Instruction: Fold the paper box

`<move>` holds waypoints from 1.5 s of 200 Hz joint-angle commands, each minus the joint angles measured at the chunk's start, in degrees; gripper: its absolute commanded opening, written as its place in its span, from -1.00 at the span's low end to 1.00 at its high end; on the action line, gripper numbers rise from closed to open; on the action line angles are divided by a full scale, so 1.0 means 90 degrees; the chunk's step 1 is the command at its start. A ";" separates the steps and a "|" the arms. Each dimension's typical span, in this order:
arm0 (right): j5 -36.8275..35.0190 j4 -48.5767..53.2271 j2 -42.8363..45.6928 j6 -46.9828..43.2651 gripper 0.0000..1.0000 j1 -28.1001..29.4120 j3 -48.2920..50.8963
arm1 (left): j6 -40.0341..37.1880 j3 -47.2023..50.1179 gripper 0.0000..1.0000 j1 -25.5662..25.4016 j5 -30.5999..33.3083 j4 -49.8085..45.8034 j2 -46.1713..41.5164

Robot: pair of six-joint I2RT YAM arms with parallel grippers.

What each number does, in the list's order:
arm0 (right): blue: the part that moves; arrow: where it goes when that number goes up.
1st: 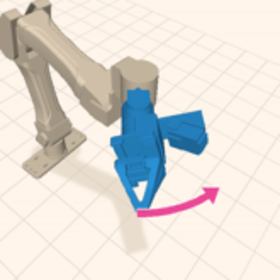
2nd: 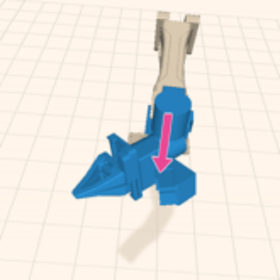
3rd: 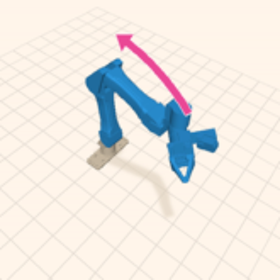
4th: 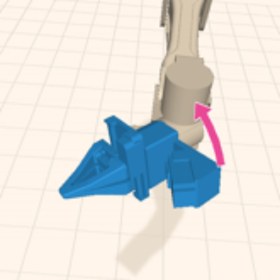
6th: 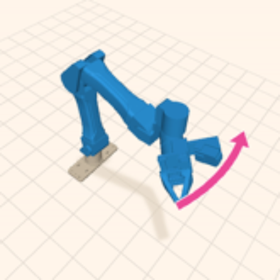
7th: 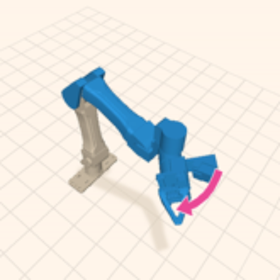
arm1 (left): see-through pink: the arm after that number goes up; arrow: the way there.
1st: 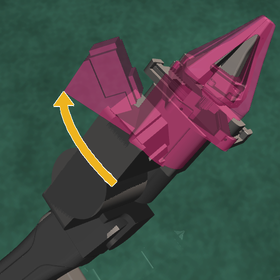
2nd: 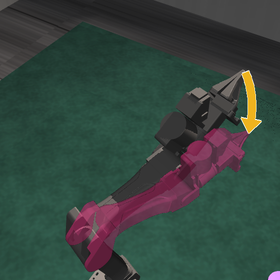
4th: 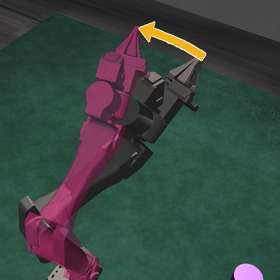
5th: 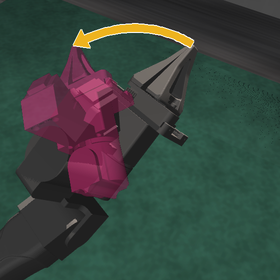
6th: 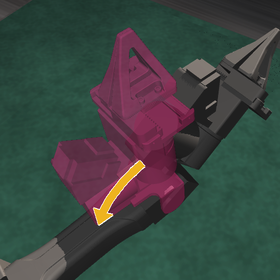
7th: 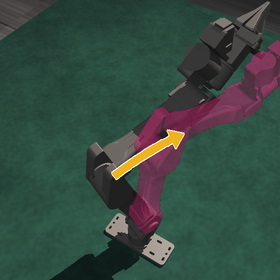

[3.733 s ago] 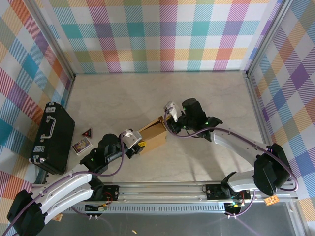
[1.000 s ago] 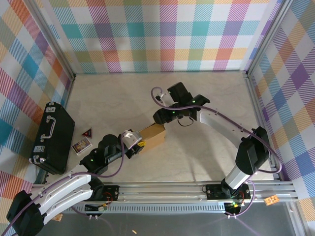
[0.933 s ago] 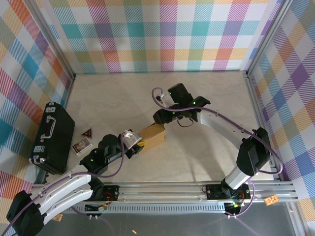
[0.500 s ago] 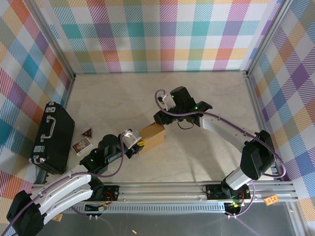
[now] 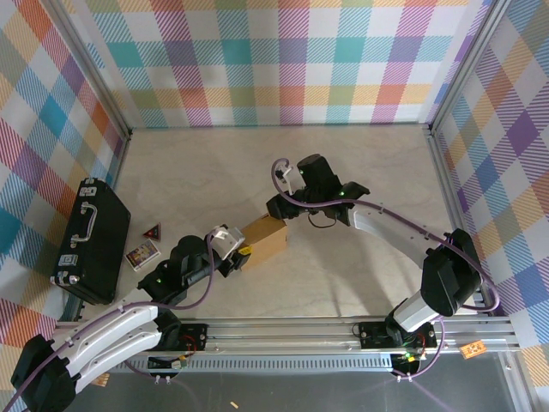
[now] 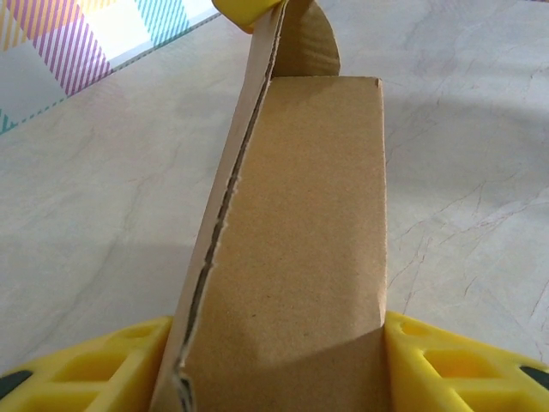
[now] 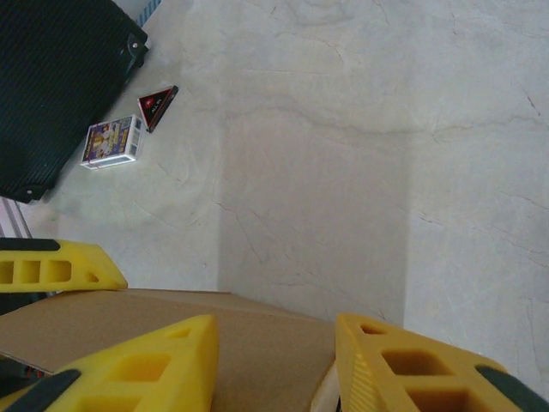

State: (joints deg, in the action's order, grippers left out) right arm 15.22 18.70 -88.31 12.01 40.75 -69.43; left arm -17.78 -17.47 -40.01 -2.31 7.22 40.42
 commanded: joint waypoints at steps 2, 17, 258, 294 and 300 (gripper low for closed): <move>-0.0115 0.1177 -0.0176 -0.0277 -0.15 -0.0003 0.0131 | -0.0348 0.0060 0.00 0.0008 0.0235 0.0296 0.0039; -0.0053 0.1182 -0.0060 -0.0501 -0.07 -0.0104 -0.0015 | -0.0642 -0.0077 -0.08 0.0010 -0.0048 0.0190 0.0170; 0.0882 0.2108 0.0266 -0.7991 0.98 -0.0007 -0.0438 | -0.2131 -0.0804 -0.31 0.0755 -0.2859 0.0165 0.1761; 0.0417 0.1231 0.0074 -0.7003 0.98 0.0056 -0.0709 | -0.2087 -0.0812 -0.30 0.0757 -0.2849 0.0213 0.1798; 0.0424 0.1169 0.0043 -0.6992 0.98 0.0092 -0.0700 | -0.2087 -0.0812 -0.29 0.0760 -0.2849 0.0213 0.1812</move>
State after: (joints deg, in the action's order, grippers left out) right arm 19.77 33.87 -86.87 -55.57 40.64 -73.71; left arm -35.66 -24.16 -33.58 -26.13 12.10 55.79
